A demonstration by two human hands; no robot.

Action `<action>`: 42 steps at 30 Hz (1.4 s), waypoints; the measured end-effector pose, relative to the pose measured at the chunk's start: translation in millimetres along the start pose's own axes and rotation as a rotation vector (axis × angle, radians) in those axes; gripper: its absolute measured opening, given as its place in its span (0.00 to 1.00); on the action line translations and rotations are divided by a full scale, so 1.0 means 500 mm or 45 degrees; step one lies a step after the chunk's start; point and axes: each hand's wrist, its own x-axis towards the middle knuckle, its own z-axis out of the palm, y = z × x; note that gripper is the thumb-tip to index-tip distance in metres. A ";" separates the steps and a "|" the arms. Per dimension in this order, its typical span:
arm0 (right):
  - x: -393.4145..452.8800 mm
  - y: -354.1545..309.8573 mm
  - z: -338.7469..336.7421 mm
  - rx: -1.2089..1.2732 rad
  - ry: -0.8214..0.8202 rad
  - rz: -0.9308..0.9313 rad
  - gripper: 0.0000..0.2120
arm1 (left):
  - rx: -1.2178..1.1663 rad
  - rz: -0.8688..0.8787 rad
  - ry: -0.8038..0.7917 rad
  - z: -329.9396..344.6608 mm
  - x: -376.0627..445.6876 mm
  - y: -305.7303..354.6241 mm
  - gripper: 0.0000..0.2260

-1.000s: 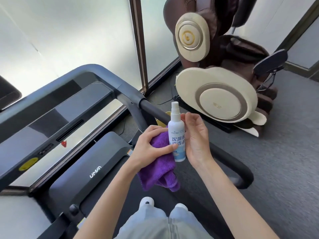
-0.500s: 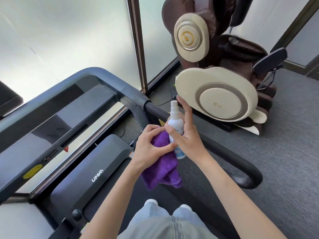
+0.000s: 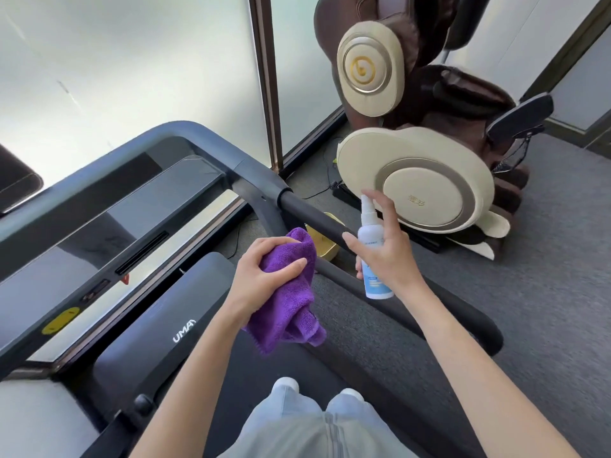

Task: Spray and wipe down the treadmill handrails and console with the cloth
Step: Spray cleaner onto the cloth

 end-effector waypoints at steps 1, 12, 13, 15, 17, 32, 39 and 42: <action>0.010 0.005 -0.003 -0.092 -0.002 0.037 0.32 | -0.007 0.000 0.016 -0.007 0.003 -0.003 0.15; 0.063 0.019 0.031 -0.670 -0.123 0.027 0.28 | -0.048 -0.038 0.133 -0.060 0.037 -0.036 0.14; 0.062 0.022 0.033 -0.673 -0.094 0.008 0.27 | -0.054 -0.041 0.133 -0.062 0.037 -0.039 0.14; 0.060 0.029 0.035 -0.692 -0.044 -0.023 0.27 | -0.062 -0.046 0.128 -0.064 0.038 -0.044 0.14; 0.060 0.031 0.033 -0.753 -0.058 -0.032 0.27 | -0.070 -0.058 0.127 -0.065 0.039 -0.048 0.14; 0.050 0.032 -0.008 -0.779 -0.051 -0.086 0.31 | -0.093 -0.071 0.118 -0.042 0.039 -0.062 0.14; 0.068 0.026 0.014 -0.721 0.018 -0.204 0.29 | -0.079 -0.063 0.106 -0.020 0.045 -0.052 0.14; 0.067 0.033 0.013 -0.818 -0.005 -0.205 0.30 | -0.086 -0.063 0.119 -0.017 0.046 -0.054 0.17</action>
